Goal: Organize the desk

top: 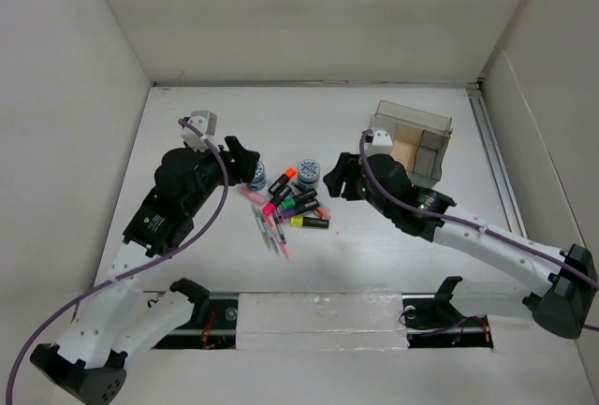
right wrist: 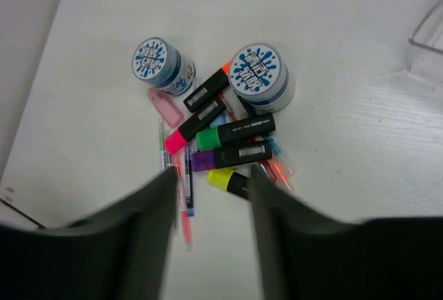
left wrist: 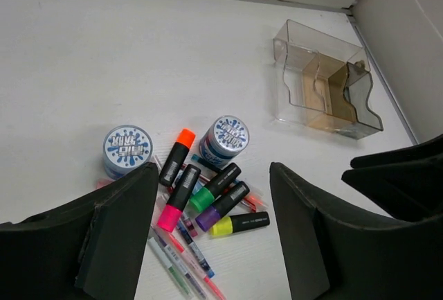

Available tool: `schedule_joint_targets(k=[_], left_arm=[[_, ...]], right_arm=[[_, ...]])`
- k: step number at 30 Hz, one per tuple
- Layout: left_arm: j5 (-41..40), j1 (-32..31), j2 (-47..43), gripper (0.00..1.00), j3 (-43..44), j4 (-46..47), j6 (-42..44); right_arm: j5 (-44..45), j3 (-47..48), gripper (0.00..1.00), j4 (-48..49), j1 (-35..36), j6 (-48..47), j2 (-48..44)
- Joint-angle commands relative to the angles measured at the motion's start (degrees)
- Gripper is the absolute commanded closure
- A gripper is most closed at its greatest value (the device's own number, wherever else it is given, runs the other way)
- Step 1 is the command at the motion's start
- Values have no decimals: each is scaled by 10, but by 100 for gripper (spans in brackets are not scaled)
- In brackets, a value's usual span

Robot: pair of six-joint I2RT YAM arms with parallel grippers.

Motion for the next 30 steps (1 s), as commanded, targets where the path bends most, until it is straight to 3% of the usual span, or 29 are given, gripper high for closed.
schedule_joint_targets(k=[1, 3, 7, 11, 19, 24, 30], left_arm=[[6, -2, 15, 38, 13, 44, 14], [15, -2, 15, 38, 20, 39, 25], [16, -2, -5, 35, 23, 45, 45], [16, -2, -14, 34, 14, 64, 47], [6, 3, 10, 38, -22, 76, 51], [13, 3, 19, 41, -23, 83, 55], [14, 3, 22, 41, -24, 84, 54]], right_arm=[[28, -11, 35, 31, 0, -3, -7], [28, -9, 15, 19, -16, -4, 0], [17, 14, 7, 0, -43, -22, 48], [6, 70, 4, -48, -58, -23, 114], [-6, 105, 1, -30, -53, -35, 212], [30, 158, 0, -48, -24, -51, 267], [23, 224, 0, -51, -41, -72, 344]])
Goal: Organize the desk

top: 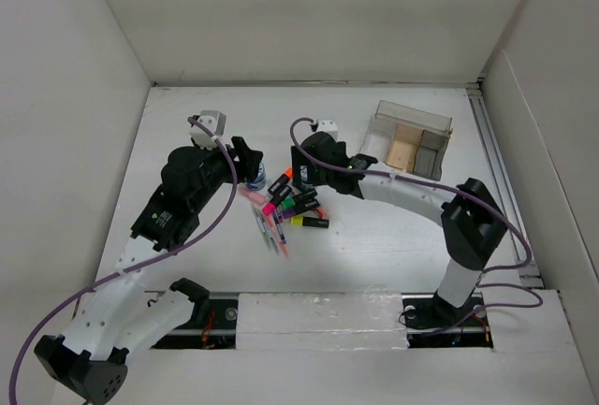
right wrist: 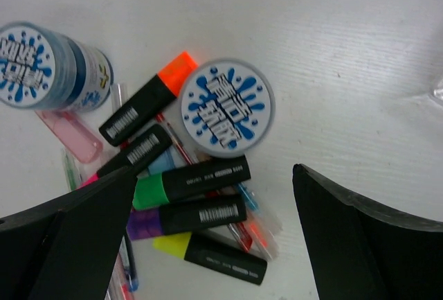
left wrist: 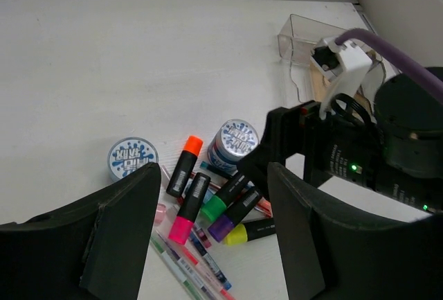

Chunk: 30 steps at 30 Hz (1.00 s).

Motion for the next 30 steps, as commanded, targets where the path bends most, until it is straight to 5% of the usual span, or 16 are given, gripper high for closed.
schedule_joint_targets(k=[1, 16, 22, 26, 30], left_arm=[[0, 2, -7, 41, -2, 28, 6], [2, 2, -9, 40, -5, 36, 6], [18, 2, -7, 41, -5, 35, 6], [20, 2, -9, 41, -5, 34, 6], [17, 2, -12, 41, -8, 38, 6]], right_arm=[[16, 73, 0, -5, -22, -17, 41], [9, 144, 7, -5, -37, -21, 153], [22, 158, 45, -2, -37, -15, 165], [30, 156, 59, 7, -42, -8, 155], [55, 127, 60, 31, -58, 12, 85]])
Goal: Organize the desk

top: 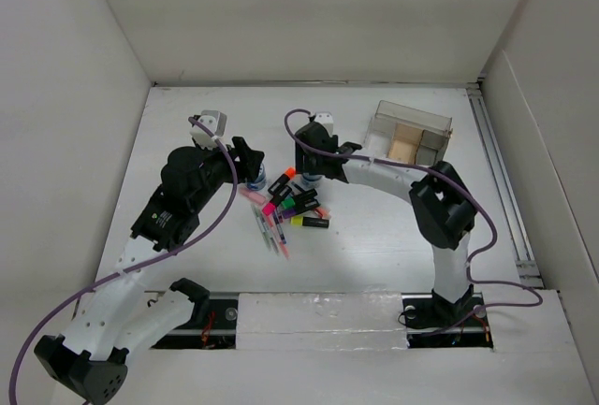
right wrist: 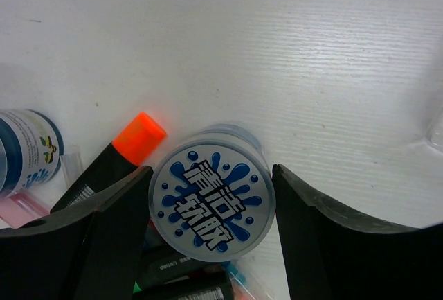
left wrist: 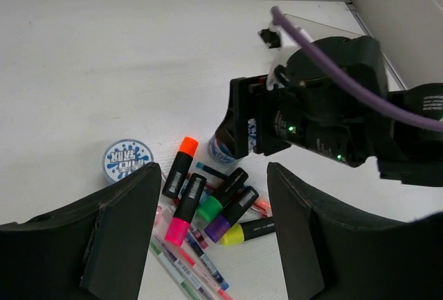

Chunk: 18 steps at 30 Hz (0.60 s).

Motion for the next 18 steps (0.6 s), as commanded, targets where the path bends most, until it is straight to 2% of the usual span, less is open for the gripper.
schedule_joint_targets(k=[1, 5, 9, 14, 18], left_arm=[[8, 2, -9, 41, -6, 31, 6], [14, 2, -12, 42, -9, 34, 6], [20, 2, -12, 42, -8, 32, 4], [24, 2, -3, 42, -5, 34, 2], [32, 2, -4, 42, -9, 39, 1]], right_arm=[[34, -13, 61, 55, -36, 19, -92], [20, -78, 61, 98, -121, 51, -217], [8, -140, 62, 119, -222, 106, -290], [17, -209, 61, 129, -316, 135, -348], [30, -225, 61, 115, -388, 138, -368]])
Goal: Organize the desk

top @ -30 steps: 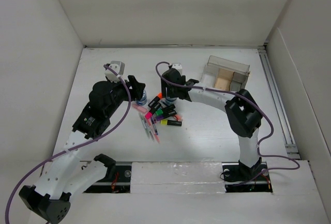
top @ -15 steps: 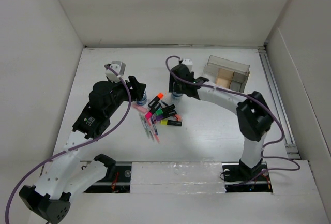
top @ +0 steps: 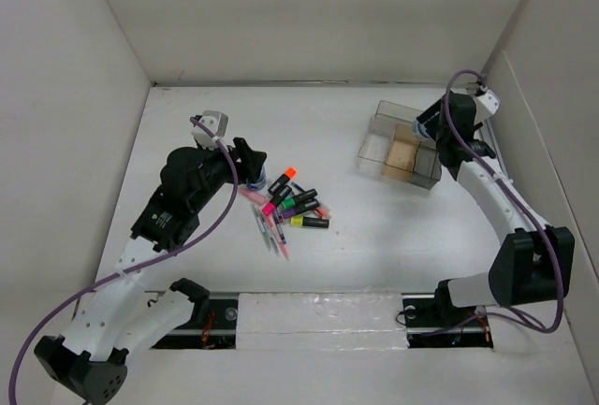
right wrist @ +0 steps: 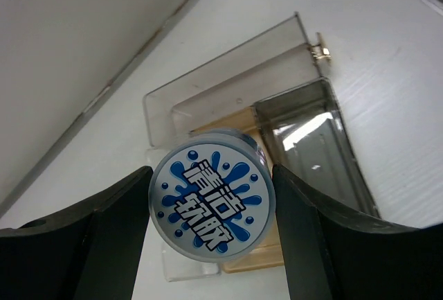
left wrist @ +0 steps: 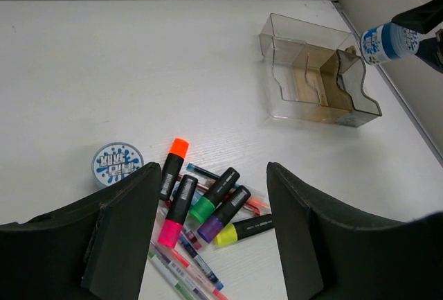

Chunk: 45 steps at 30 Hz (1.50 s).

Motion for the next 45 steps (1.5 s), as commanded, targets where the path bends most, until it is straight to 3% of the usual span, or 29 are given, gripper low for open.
schedule_joint_targets(k=[1, 10, 15, 20, 23, 24, 27, 32, 33, 34, 35, 36, 37, 39, 41, 43, 44, 45], left_arm=[[11, 2, -2, 42, -6, 31, 1], [26, 2, 2, 42, -4, 31, -2], [26, 2, -1, 42, -6, 31, -2], [19, 2, -3, 42, -6, 32, 0], [16, 2, -3, 42, -4, 32, 2], [13, 2, -4, 42, -5, 32, 2], [11, 2, 3, 41, -4, 29, 2], [-1, 2, 6, 41, -3, 29, 0], [-10, 2, 7, 41, -1, 26, -2], [-16, 2, 9, 41, 1, 23, -8], [-21, 2, 7, 41, 1, 22, -11], [-54, 2, 7, 41, 1, 23, -16], [-65, 2, 6, 43, 1, 23, -19], [-111, 2, 3, 45, 3, 19, -35], [-172, 2, -5, 48, 5, 3, -53], [-223, 2, -16, 49, 3, -2, -71], [-268, 2, -27, 48, 2, -7, -79], [-288, 2, -33, 48, 3, -12, -95]], right_arm=[[2, -5, 61, 14, -54, 22, -15], [-25, -7, 60, -9, -99, 28, 42], [-63, 30, 59, -21, -99, 24, 107], [-43, 36, 57, -13, -93, 25, 126], [-26, 46, 40, -24, -93, 32, 143], [-19, 47, 26, -24, -93, 33, 144], [-9, 49, 11, -20, -80, 30, 143], [29, 43, 8, 1, 0, 12, 102], [42, 43, 12, 7, 17, 0, 87], [47, 44, 24, 16, 35, -7, 79], [38, 40, 40, 25, 52, -17, 72], [19, 36, 67, 39, 91, -32, 65], [-37, 31, 78, 71, 111, -34, 64], [-87, 32, 95, 85, 170, -47, 75], [-151, 49, 97, 85, 211, -63, 116], [-165, 87, 84, 85, 274, -74, 169], [-169, 101, 71, 84, 293, -92, 188], [-171, 133, 43, 80, 312, -100, 207]])
